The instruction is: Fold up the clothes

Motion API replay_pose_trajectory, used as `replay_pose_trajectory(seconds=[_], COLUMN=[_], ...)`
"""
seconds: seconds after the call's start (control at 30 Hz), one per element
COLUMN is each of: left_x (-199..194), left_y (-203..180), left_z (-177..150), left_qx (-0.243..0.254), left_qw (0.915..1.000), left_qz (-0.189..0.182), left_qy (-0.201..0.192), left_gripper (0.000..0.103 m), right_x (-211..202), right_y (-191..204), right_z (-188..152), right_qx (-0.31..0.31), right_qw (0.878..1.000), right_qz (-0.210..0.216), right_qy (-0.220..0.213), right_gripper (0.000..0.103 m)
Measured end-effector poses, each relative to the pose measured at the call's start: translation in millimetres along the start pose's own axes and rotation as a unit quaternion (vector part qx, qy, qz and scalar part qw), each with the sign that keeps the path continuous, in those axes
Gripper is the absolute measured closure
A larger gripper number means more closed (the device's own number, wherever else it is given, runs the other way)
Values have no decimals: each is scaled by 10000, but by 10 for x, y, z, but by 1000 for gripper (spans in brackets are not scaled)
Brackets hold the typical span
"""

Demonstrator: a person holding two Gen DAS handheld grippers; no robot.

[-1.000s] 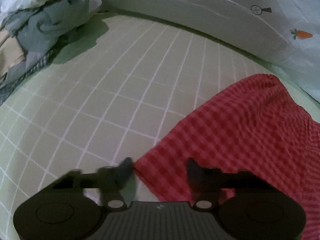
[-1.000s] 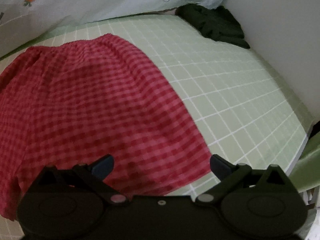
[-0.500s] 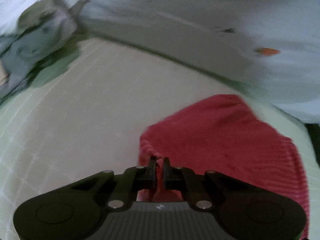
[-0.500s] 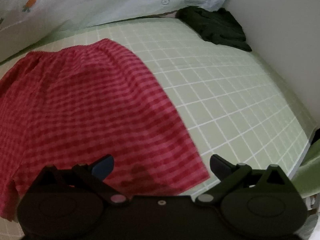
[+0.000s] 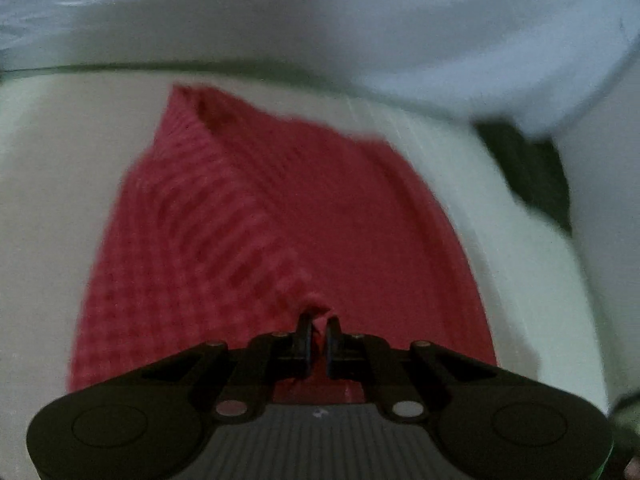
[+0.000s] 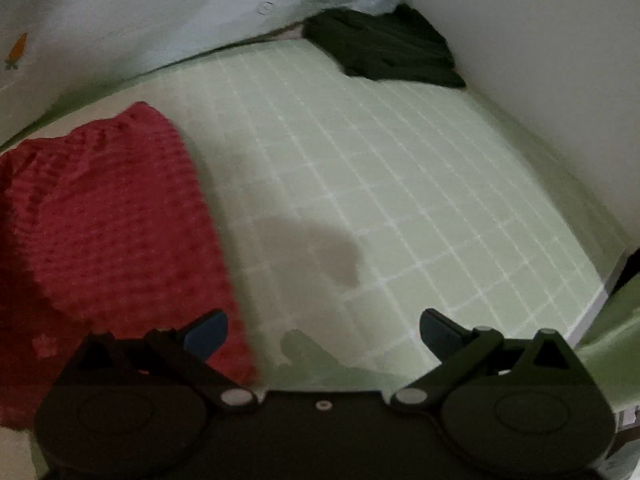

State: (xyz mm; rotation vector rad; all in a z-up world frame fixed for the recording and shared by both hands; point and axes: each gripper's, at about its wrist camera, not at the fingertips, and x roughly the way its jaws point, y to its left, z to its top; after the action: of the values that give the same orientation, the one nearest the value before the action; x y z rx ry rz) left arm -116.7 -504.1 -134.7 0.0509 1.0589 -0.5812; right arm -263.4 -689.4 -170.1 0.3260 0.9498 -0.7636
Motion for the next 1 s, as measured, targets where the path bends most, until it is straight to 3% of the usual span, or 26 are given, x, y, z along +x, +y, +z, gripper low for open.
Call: replay_pose_trajectory(seconds=[0.07, 0.1, 0.2, 0.3, 0.5, 0.7, 0.93, 1.0], left_x=[23, 10, -57, -121, -108, -10, -23, -19], left_y=[-148, -171, -85, 71, 412, 564, 710, 761], left_z=[-108, -147, -225, -292, -440, -535, -563, -578], left_qx=[153, 162, -93, -451, -1020, -1147, -1043, -1049], left_qw=[9997, 9996, 9984, 9941, 9827, 9732, 9744, 9742], left_qz=[127, 206, 544, 968, 1463, 1877, 1878, 1884], left_qy=[105, 116, 146, 201, 495, 678, 668, 670], left_gripper=[84, 72, 49, 40, 37, 34, 23, 16], right_x=[23, 35, 56, 100, 119, 101, -2, -31], right_y=[-118, -177, -268, -264, 169, 718, 1246, 1350], right_z=[-33, -50, -51, 41, 109, 122, 94, 71], right_qx=[-22, -33, -139, 0, -539, -1066, -1095, -1119], right_qw=[10000, 10000, 9996, 9986, 9932, 9816, 9667, 9636], right_qz=[-24, -36, 86, 374, 956, 1552, 2289, 2403], right_qy=[-57, -85, -245, -366, -385, -311, -338, -340], right_gripper=[0, 0, 0, 0, 0, 2, 44, 48])
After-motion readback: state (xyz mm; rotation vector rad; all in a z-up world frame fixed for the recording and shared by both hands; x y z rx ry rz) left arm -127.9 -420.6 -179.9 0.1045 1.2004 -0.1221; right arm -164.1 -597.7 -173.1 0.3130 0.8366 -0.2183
